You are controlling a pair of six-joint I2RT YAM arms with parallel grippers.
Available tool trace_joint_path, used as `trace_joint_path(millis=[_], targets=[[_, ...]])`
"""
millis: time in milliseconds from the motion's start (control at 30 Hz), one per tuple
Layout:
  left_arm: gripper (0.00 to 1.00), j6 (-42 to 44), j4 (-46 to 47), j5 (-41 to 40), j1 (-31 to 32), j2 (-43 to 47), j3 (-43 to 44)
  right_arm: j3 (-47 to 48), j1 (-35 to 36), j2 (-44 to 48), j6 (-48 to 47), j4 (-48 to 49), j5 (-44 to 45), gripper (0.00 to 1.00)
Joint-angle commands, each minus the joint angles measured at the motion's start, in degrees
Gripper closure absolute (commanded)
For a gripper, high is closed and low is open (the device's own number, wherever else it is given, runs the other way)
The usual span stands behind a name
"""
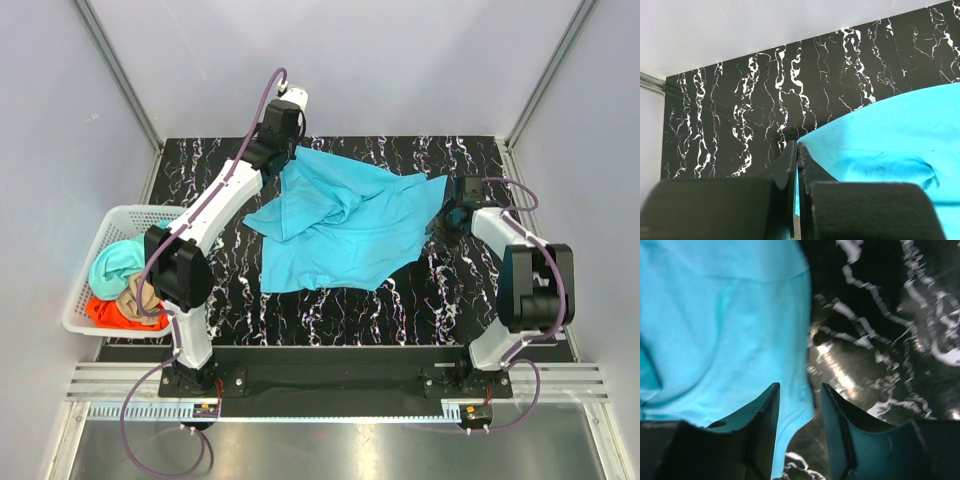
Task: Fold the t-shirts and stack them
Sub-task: Flatten the tshirt out
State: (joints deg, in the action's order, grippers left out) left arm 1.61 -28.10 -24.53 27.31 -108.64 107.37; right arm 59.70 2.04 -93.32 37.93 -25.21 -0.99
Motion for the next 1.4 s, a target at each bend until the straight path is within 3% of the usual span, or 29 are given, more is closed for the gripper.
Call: trace_joint_path(millis=[0, 200, 433, 733, 833, 933, 1000, 1100, 1367], targets=[[1.00, 1.56, 4.10, -2.45, -0.33, 2.12, 1.61, 3.57, -4.24, -3.97, -4.09, 0.34, -1.82, 0.53], [1.00, 1.73, 4.36, -2.44, -0.41, 0.80, 2.14, 5.25, -9.16, -9.68, -6.81, 5.60, -7.70, 0.46], [1.00, 2.00, 5.16, -2.18, -1.03, -0.34, 2.40, 9.46, -11.27, -16.80, -10.42, 10.18, -18.24, 0.50], [1.00, 2.44, 5.95, -2.62, -1.56, -2.01, 3.55, 12.80, -11.27, -20.50, -13.14, 9.57, -18.26, 0.51], [1.00, 2.61, 6.04, -2.62, -1.56, -2.71, 4.25, 14.21, -11.36, -21.64, -14.11, 8.60, -17.29, 0.57], [1.00, 2.79, 5.95, -2.80, -1.73, -3.42, 5.04, 15.00, -11.36, -22.87, -14.99, 8.51, -18.51, 0.77], [1.00, 2.70, 5.77, -2.80, -1.73, -3.68, 5.65, 15.27, -11.45, -22.79, -15.60, 8.16, -18.26, 1.00], [1.00, 2.44, 4.73, -3.94, -1.73, -3.86, 7.23, 16.93, -11.45, -20.42, -16.31, 5.62, -17.20, 1.00], [1.00, 0.33, -2.14, -11.84, -1.65, 3.86, 17.95, 33.19, -11.45, -0.74, -19.12, -8.71, -6.12, 1.00]])
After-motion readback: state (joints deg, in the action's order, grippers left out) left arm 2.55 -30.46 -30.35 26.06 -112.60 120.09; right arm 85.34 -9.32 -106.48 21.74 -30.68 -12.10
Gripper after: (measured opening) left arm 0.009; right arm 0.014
